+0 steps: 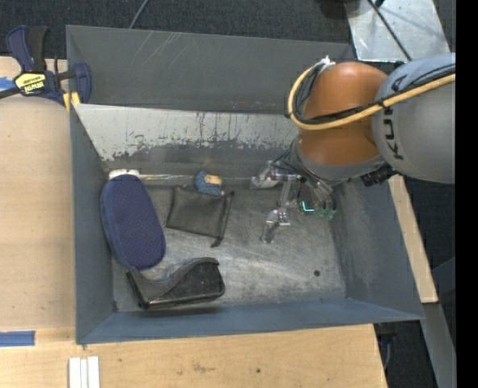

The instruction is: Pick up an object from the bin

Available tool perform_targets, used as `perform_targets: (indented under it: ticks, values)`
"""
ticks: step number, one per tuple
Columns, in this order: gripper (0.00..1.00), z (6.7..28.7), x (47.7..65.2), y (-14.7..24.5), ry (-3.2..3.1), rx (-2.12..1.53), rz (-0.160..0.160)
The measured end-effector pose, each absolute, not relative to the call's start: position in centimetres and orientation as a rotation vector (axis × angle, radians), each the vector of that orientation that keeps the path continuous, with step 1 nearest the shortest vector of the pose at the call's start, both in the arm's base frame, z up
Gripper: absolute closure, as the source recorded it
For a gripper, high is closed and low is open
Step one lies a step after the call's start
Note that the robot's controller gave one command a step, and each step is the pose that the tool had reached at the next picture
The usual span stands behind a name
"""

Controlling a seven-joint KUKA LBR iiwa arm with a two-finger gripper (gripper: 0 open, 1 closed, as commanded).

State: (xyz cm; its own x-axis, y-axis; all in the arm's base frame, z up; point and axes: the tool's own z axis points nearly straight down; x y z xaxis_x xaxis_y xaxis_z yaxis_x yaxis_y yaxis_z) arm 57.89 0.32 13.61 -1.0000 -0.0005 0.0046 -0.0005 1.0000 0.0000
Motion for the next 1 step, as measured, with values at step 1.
perform_targets:
  ticks: [1]
  values:
    - [0.00, 8.13, 61.58, 4.78, -3.149, -0.028, -0.001]
